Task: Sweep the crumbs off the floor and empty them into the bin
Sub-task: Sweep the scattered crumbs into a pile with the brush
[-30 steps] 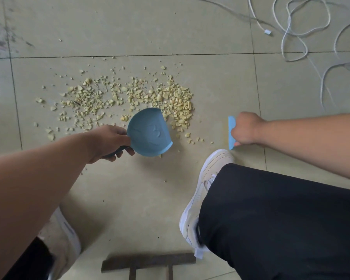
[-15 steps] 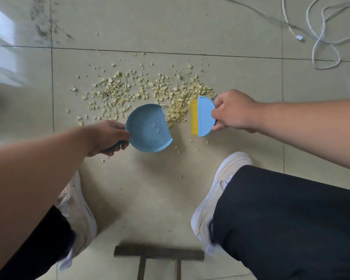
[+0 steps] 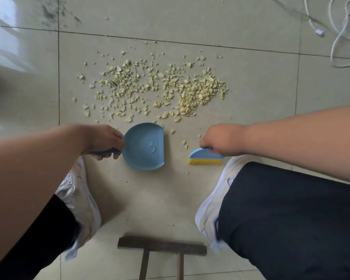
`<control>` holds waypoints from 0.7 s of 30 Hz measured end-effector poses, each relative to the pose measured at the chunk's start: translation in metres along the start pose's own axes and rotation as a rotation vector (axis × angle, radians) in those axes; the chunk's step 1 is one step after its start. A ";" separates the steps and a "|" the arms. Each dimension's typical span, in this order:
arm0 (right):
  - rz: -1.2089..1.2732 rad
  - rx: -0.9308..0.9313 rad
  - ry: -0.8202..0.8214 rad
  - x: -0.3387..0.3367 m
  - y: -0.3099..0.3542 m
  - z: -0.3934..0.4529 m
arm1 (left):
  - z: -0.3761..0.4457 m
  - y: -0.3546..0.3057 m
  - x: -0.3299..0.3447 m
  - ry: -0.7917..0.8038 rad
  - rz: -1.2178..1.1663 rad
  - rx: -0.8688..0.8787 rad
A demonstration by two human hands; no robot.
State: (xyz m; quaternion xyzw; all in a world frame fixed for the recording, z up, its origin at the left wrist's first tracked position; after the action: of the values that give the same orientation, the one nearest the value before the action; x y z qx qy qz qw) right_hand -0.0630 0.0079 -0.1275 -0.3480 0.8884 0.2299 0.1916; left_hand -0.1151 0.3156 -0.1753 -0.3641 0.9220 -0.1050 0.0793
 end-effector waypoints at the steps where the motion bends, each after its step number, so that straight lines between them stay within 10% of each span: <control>1: -0.026 0.007 -0.020 -0.007 -0.007 0.003 | 0.002 -0.002 0.002 0.006 -0.010 0.005; 13: 0.061 0.237 -0.318 -0.097 -0.097 -0.017 | 0.012 -0.037 0.003 -0.009 -0.144 0.096; 21: 0.215 0.035 -0.044 -0.033 -0.006 -0.006 | 0.002 -0.012 -0.008 -0.023 -0.035 0.011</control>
State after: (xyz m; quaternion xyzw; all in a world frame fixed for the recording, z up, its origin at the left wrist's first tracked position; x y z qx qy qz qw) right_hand -0.0369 0.0183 -0.1076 -0.2423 0.9201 0.2410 0.1912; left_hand -0.1012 0.3122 -0.1736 -0.3808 0.9140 -0.1069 0.0901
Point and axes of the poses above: each hand's wrist, its own z-axis towards the middle knuckle, its own x-axis out of the palm, y = z × x, the point moved 7 cm from there along z, towards the middle knuckle, and after that the axes turned 2 degrees about -y, right-handed, at the moved point
